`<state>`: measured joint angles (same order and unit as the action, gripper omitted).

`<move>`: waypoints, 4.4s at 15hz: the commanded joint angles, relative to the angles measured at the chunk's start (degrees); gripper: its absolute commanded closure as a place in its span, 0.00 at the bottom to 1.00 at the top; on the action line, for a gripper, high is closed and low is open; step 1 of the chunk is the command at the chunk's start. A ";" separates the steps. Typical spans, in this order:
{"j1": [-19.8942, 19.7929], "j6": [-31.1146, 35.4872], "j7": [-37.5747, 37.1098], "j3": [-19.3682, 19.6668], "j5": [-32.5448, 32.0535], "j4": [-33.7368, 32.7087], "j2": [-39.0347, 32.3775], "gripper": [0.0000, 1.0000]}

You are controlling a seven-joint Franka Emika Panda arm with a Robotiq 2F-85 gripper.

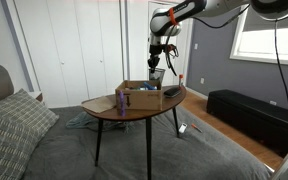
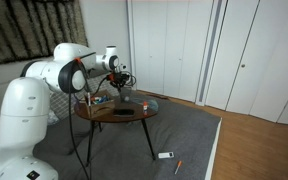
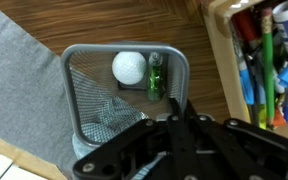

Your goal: Take the contents of the mesh bin and place them into the box

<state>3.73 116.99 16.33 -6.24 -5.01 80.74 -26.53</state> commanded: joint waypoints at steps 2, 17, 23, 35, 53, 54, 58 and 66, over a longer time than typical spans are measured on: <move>1.57 -0.50 1.46 -0.91 0.14 0.63 4.75 0.98; -0.72 -4.86 28.06 -8.50 28.63 5.96 14.64 0.98; -3.71 -19.33 34.73 -6.65 42.10 3.59 11.99 0.98; -8.06 -41.94 36.84 -1.94 58.41 -4.05 0.90 0.98; -7.76 -42.95 39.62 -2.10 64.28 -10.13 -9.11 0.98; -7.81 -43.15 40.07 -2.38 64.87 -10.47 -9.85 0.98; -7.71 -43.27 43.05 -3.47 67.78 -12.06 -12.77 0.98; -7.50 -43.14 45.75 -4.65 75.93 -12.47 -16.45 0.98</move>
<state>-3.96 75.67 61.36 -10.71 67.36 70.63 -40.57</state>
